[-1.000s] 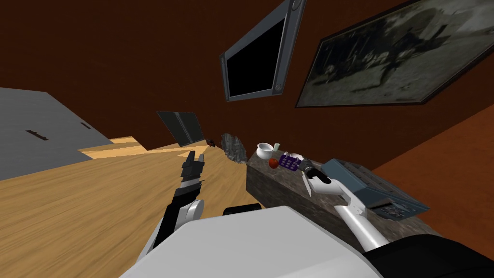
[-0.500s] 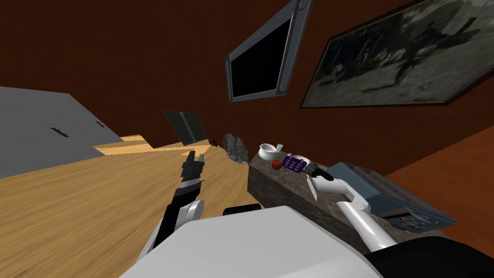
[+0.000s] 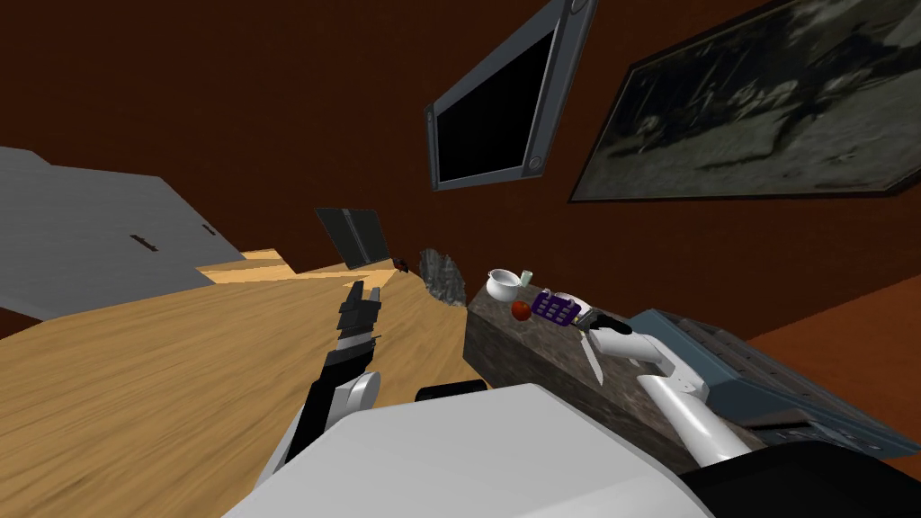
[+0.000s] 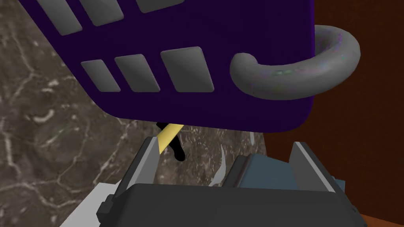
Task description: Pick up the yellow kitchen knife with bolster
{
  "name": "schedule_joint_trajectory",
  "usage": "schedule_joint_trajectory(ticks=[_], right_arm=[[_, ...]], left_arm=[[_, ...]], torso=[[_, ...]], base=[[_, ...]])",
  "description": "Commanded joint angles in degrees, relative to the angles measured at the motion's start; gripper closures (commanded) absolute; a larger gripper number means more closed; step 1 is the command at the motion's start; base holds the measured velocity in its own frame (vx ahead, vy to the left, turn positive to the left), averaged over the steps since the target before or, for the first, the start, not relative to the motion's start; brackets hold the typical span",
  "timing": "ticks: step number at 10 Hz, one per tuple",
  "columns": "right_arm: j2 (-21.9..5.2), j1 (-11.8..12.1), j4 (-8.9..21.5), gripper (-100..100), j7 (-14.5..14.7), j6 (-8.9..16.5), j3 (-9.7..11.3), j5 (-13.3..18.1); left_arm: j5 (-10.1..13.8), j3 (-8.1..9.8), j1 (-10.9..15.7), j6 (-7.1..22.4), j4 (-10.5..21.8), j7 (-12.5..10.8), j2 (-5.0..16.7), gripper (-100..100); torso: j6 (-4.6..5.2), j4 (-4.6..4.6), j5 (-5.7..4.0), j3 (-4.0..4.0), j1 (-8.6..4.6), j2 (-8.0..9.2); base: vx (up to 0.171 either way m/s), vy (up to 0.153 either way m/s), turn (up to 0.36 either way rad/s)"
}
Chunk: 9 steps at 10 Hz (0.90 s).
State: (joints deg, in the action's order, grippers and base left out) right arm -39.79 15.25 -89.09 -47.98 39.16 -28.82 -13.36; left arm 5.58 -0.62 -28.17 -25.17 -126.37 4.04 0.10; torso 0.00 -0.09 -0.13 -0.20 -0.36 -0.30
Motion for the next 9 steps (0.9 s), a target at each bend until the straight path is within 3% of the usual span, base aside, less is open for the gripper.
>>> schedule_joint_trajectory(ticks=[1,2,3,4,5,6,7,9], right_arm=[[-1.5,-1.2,2.9,-100,-2.5,2.9,-1.6,-1.8],[-1.5,-1.2,3.7,-100,-2.5,4.7,-1.6,-1.8],[-1.5,-1.2,4.1,-100,-2.5,4.9,-1.6,-1.8],[-2.9,-2.2,6.3,-100,-5.1,7.5,-3.2,-3.5],[-2.9,-2.2,7.2,-100,-5.1,9.3,-3.2,-3.5],[-2.9,-2.2,7.2,-100,-5.1,9.3,-3.2,-3.5],[-4.1,-3.1,9.7,-100,-7.6,11.6,-4.8,-5.1],[-4.1,-3.1,10.3,-100,-7.6,13.7,-4.8,-5.1]], left_arm=[[0.0,0.00,0.0,0.0,0.0,0.0,0.0,0],[0.0,-0.01,0.0,0.0,0.0,0.0,0.0,0],[0.0,0.00,0.0,0.0,0.0,0.0,0.0,0],[0.0,0.00,0.0,0.0,0.0,0.0,0.0,0],[0.0,0.00,0.0,0.0,0.0,0.0,0.0,0],[0.0,0.00,0.0,0.0,0.0,0.0,0.0,0],[0.0,0.00,0.0,0.0,0.0,0.0,0.0,0],[0.0,0.00,0.0,0.0,0.0,0.0,0.0,0]], torso=[[0.00,0.00,0.00,0.00,0.00,0.00],[-0.04,0.00,0.02,-0.01,0.04,-0.03],[-0.02,-0.01,0.01,-0.02,0.04,-0.04],[0.00,0.00,0.00,0.00,-0.01,0.00],[-0.04,0.00,0.01,-0.01,0.02,-0.03],[0.01,-0.01,0.00,-0.01,-0.01,-0.02],[-0.01,0.00,0.00,0.00,-0.02,0.00],[-0.01,0.00,0.00,-0.01,-0.01,-0.03]], base=[[0.020,0.023,0.121],[0.022,0.019,0.092],[0.011,0.004,-0.004],[0.022,0.014,0.130],[0.024,0.008,0.078],[0.011,0.001,-0.013],[0.016,0.007,0.119],[0.016,0.003,0.042]])
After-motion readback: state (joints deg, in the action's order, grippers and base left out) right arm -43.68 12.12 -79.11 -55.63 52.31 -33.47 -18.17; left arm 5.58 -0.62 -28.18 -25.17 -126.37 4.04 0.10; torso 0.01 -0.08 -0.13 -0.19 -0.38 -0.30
